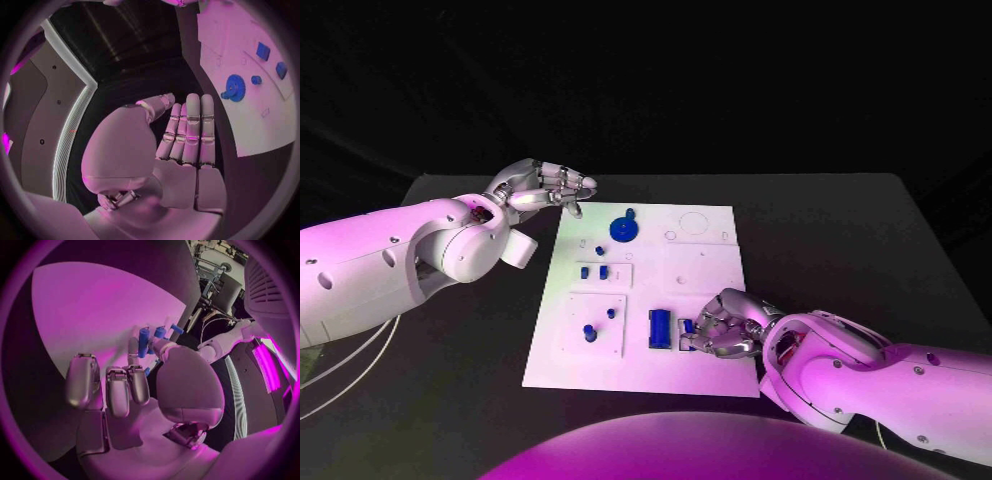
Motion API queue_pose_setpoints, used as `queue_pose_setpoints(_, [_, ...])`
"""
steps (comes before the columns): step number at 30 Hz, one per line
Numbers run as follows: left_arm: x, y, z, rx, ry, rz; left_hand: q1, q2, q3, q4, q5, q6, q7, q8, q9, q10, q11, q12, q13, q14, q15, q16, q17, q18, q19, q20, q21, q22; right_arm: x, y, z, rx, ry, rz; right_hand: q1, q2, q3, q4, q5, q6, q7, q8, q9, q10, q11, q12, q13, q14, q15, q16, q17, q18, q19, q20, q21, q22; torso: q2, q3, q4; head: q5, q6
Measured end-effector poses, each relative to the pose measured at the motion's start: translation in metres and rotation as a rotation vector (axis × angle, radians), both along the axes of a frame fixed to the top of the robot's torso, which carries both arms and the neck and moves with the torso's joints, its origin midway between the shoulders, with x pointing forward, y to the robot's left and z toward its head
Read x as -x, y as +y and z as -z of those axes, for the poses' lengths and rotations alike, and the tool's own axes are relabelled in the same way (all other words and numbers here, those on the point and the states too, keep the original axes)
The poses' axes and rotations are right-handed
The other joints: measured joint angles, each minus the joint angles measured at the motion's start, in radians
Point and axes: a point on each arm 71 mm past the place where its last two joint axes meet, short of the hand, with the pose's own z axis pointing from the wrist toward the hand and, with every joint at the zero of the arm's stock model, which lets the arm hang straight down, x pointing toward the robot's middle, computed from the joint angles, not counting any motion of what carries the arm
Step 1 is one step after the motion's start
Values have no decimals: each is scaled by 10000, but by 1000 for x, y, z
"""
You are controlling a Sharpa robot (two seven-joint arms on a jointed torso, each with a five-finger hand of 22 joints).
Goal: Assemble the parts on the task board
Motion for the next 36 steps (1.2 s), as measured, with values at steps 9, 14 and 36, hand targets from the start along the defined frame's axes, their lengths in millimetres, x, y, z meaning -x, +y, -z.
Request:
queue_pose_setpoints(9, [0,0,0,-6,7,-7,-40,40,0,0,0,-35,-35,0,-2,-38,38,0,0,-36,36,-1,-1,0,0,0,0,0,-1,0,0,-60,-12,85,-269,-161,-561,368,1,67,4,-50,4,0,0,0,0,0,0,0,-1,0,0,0,0,-1,0,-6,5,-1,0])
queue_pose_setpoints(14, [0,0,0,-10,13,-7,-40,40,0,0,0,-35,-35,0,-2,-37,38,0,0,-35,36,-1,-1,0,0,0,0,0,-2,-1,0,-58,-9,108,-385,-174,-827,431,1,68,3,-94,2,0,1,-1,0,0,0,0,-2,0,0,0,0,-2,0,-6,6,8,0])
queue_pose_setpoints(36, [0,1,0,-38,24,-14,-40,40,0,0,0,-35,-35,0,5,-37,37,0,-1,-35,35,-5,-1,0,0,0,0,0,-3,-2,2,53,86,36,-593,-261,-1575,357,1,67,3,-167,-6,-1,1,-1,-1,0,1,0,-4,0,0,0,0,-4,-3,-6,1,40,0])
